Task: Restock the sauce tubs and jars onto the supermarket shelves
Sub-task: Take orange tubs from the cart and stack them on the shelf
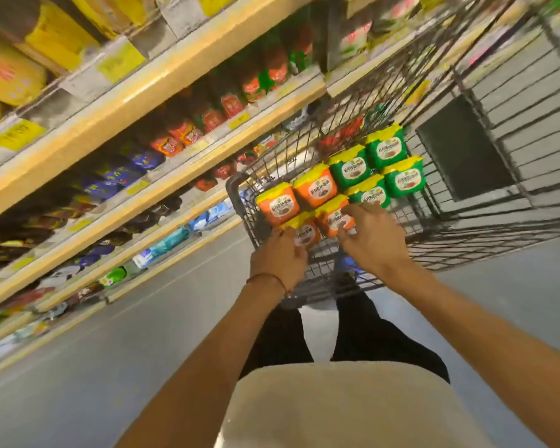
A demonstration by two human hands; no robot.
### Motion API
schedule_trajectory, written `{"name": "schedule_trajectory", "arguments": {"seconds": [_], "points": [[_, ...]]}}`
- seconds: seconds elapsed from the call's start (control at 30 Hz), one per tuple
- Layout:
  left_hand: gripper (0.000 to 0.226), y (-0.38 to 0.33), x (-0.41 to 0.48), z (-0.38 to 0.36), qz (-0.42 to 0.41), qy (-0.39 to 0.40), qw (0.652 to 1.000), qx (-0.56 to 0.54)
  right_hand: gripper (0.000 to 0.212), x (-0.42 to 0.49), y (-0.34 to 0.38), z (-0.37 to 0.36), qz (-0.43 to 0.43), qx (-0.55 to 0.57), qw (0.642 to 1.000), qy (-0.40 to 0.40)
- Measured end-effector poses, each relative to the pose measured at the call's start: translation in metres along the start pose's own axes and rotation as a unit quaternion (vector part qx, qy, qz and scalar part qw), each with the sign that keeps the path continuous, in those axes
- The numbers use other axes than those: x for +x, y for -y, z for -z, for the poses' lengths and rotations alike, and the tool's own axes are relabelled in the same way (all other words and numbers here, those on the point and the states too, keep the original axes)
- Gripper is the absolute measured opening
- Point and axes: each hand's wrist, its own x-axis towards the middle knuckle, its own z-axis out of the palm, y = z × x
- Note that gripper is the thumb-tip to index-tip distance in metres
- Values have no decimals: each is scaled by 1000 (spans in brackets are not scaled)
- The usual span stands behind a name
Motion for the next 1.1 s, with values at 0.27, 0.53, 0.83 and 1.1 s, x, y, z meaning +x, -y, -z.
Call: {"name": "schedule_trajectory", "arguments": {"seconds": [0.27,0.53,0.83,1.1], "points": [[43,20,55,-87,132,-36,951,-277,47,55,-46,-68,-25,2,994,103],[91,70,113,-180,244,-38,897,-365,66,93,-82,-132,-101,64,986,119],[102,73,141,-187,308,-82,825,-466,78,119,-95,-167,-124,97,979,131],[60,92,148,-214,318,-41,793,-519,85,120,-103,-178,-145,155,971,108]]}}
